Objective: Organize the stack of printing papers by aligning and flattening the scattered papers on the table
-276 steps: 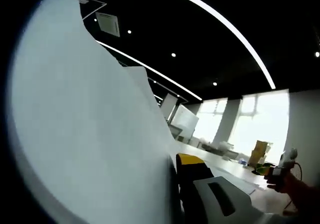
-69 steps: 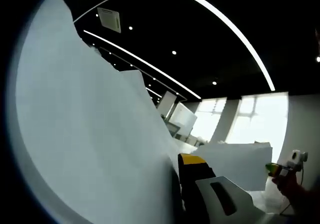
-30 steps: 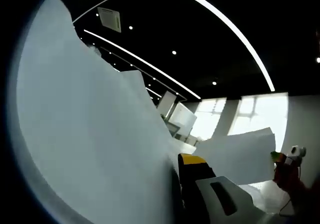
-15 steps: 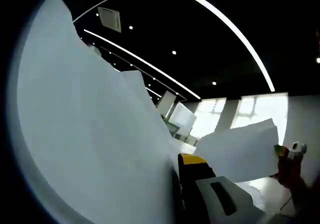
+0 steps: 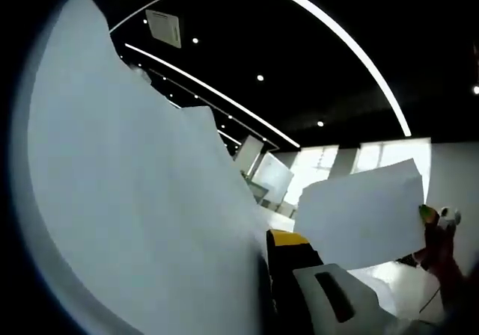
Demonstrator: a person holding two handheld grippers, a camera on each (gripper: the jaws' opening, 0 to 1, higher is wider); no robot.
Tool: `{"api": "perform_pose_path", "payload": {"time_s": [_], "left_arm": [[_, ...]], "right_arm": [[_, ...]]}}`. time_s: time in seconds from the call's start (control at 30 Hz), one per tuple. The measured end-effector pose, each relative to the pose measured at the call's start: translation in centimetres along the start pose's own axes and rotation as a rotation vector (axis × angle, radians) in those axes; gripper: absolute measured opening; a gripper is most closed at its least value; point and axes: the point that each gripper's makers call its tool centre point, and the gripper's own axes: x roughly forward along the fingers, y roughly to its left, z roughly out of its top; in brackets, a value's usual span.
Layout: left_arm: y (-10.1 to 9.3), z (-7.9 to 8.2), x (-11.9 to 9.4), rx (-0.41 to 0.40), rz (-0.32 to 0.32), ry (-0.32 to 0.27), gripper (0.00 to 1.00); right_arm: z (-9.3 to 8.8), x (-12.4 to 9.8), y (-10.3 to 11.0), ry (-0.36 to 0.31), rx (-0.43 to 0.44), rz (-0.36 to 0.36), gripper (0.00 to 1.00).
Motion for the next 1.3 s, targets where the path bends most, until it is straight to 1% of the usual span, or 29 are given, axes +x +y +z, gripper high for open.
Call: {"api": "perform_pose_path", "payload": {"time_s": [0.43, 0.53, 0.7, 1.07, 1.3], "left_arm": [[-0.1, -0.1, 0.0, 0.002, -0.001, 0.003, 0.15], [-0.1, -0.1, 0.0, 0.001, -0.002, 0.002, 0.15], [-0.1, 0.0, 0.0, 0.000, -0.002, 0.001, 0.15], [-0.1, 0.0, 0.0, -0.003, -0.003, -0.001, 0.15], [-0.1, 0.0, 0.0, -0.005, -0.003, -0.001, 0.15]], "right_arm": [[1.6, 0.2, 1.0, -0.041, 0.013, 0.038, 0.00], [2.2, 0.0, 1.2, -0.062, 0.004, 0.037, 0.00], [3.2, 0.1, 1.8, -0.097, 0.019, 0.055, 0.00], [4.4, 0.4, 2.5, -0.124, 0.023, 0.086, 0.00], [5.3, 0.8, 3.5, -0.151, 0.017, 0.107, 0.00]]}}
